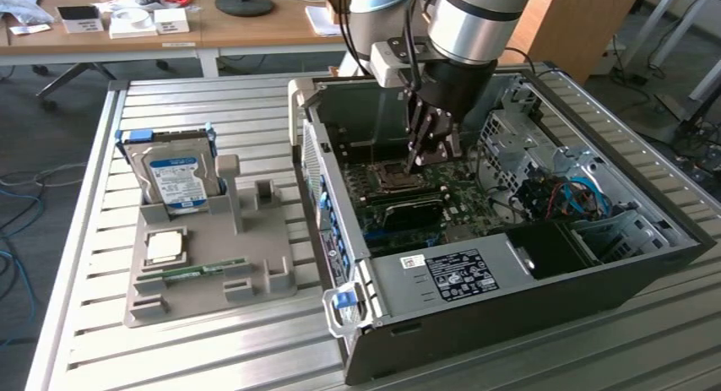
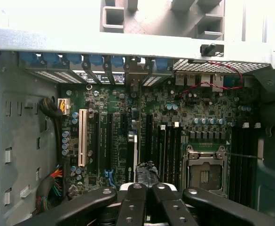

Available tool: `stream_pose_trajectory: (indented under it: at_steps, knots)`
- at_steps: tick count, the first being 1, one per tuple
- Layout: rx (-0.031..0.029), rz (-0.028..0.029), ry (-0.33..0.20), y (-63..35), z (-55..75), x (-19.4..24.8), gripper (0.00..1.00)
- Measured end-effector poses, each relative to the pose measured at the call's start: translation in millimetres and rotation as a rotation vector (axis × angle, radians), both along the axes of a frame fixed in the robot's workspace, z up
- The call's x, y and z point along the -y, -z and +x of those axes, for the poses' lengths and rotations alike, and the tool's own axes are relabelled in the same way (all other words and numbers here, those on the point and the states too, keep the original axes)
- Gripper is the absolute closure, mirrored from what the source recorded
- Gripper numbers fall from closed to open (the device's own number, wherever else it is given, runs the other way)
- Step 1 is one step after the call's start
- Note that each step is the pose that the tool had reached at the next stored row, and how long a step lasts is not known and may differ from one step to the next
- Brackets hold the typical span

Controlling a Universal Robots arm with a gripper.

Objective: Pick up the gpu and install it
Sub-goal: 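Press down on the gpu until it lock into place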

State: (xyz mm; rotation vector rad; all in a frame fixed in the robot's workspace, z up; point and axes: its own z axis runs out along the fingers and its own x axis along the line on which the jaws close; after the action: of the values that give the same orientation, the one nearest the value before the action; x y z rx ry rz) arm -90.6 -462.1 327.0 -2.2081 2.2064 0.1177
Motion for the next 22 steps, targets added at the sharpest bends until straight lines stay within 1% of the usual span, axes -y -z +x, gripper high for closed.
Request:
stream_pose_trajectory:
  at_steps: [4,13,17,20,22]
  knots:
    - [0.0001,0.0003,0.0,0.9,0.0,0.0,0.89]
    - [0.0,0.0,0.0,16.1,0.0,0.0,0.89]
    - [0.0,0.0,0.0,16.6,0.0,-0.1,0.89]
    - [0.0,0.0,0.0,17.4,0.0,-4.5,0.89]
    - [0.0001,0.0002,0.0,19.7,-0.1,-5.0,0.89]
